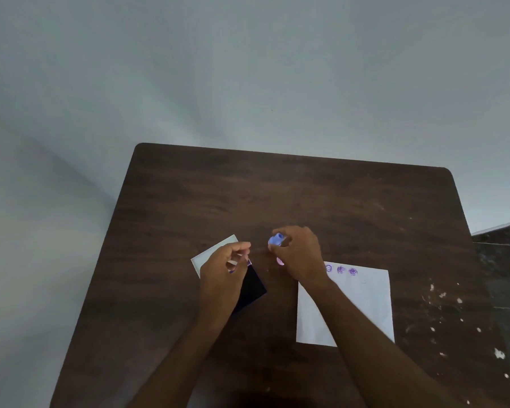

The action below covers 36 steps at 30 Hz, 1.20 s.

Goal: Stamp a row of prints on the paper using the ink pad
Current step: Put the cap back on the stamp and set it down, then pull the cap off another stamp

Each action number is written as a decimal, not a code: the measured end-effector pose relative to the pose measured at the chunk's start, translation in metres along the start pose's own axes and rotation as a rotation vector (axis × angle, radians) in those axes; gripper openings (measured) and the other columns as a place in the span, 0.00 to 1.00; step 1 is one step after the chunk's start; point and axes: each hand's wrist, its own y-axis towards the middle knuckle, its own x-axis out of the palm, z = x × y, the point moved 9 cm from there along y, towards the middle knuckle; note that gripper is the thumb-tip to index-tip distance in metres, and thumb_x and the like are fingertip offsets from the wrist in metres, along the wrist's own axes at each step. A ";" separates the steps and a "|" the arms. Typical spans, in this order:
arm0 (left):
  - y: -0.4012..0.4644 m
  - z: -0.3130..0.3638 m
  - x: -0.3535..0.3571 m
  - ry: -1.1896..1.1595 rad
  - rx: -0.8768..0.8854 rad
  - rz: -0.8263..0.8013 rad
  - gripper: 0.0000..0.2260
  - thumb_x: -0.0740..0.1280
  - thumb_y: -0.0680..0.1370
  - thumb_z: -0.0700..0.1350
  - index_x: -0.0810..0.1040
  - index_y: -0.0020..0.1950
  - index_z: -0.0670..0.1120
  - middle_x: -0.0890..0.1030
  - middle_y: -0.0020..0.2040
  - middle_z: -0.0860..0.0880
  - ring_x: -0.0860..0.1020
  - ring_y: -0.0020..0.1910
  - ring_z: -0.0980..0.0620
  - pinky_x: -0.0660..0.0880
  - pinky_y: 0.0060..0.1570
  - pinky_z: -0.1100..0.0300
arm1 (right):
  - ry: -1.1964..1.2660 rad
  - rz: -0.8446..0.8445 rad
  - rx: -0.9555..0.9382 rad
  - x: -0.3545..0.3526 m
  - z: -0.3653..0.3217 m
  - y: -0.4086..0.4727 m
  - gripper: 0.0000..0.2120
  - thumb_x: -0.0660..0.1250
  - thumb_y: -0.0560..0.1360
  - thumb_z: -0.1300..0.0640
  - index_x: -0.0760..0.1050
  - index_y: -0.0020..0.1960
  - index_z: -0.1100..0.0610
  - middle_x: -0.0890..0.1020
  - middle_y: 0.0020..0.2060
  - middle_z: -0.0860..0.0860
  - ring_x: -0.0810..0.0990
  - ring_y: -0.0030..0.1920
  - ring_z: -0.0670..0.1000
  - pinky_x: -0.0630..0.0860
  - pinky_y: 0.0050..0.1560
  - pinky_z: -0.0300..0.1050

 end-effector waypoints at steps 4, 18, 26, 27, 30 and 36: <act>0.002 -0.017 0.003 0.036 -0.042 -0.032 0.11 0.66 0.78 0.42 0.81 0.55 0.57 0.81 0.50 0.65 0.78 0.51 0.66 0.73 0.44 0.75 | -0.264 -0.051 -0.042 0.018 -0.005 0.004 0.05 0.70 0.72 0.48 0.76 0.40 0.47 0.83 0.44 0.48 0.76 0.50 0.50 0.70 0.55 0.53; 0.023 -0.036 0.034 0.165 -0.010 -0.106 0.12 0.67 0.78 0.41 0.79 0.60 0.51 0.81 0.54 0.58 0.78 0.50 0.63 0.71 0.47 0.77 | -0.325 0.002 -0.078 0.028 -0.012 -0.002 0.14 0.72 0.69 0.47 0.79 0.53 0.47 0.82 0.54 0.48 0.75 0.55 0.50 0.67 0.60 0.52; 0.022 -0.031 0.039 0.198 0.003 -0.115 0.11 0.67 0.78 0.41 0.80 0.60 0.49 0.82 0.54 0.55 0.79 0.48 0.62 0.71 0.45 0.78 | -0.212 -0.075 -0.011 0.009 0.002 -0.010 0.19 0.72 0.72 0.52 0.77 0.61 0.56 0.79 0.61 0.54 0.75 0.59 0.54 0.70 0.60 0.44; 0.021 -0.030 0.039 0.209 0.002 -0.117 0.11 0.67 0.78 0.41 0.80 0.60 0.49 0.82 0.54 0.54 0.79 0.49 0.61 0.72 0.47 0.75 | -0.241 -0.098 -0.001 0.010 0.005 -0.011 0.16 0.71 0.73 0.52 0.78 0.58 0.56 0.80 0.58 0.54 0.76 0.57 0.53 0.71 0.58 0.43; 0.018 -0.030 0.040 0.241 -0.011 -0.115 0.12 0.67 0.78 0.43 0.80 0.61 0.49 0.82 0.56 0.54 0.78 0.49 0.61 0.69 0.47 0.76 | -0.258 -0.144 0.027 0.018 0.009 -0.015 0.15 0.71 0.73 0.49 0.79 0.55 0.57 0.82 0.54 0.54 0.77 0.52 0.52 0.73 0.56 0.44; 0.016 -0.028 0.041 0.250 -0.028 -0.130 0.12 0.68 0.78 0.42 0.80 0.62 0.48 0.83 0.55 0.53 0.79 0.52 0.58 0.71 0.52 0.70 | -0.202 -0.105 0.053 0.019 0.016 -0.015 0.13 0.70 0.73 0.52 0.79 0.54 0.58 0.82 0.53 0.55 0.77 0.52 0.52 0.74 0.56 0.45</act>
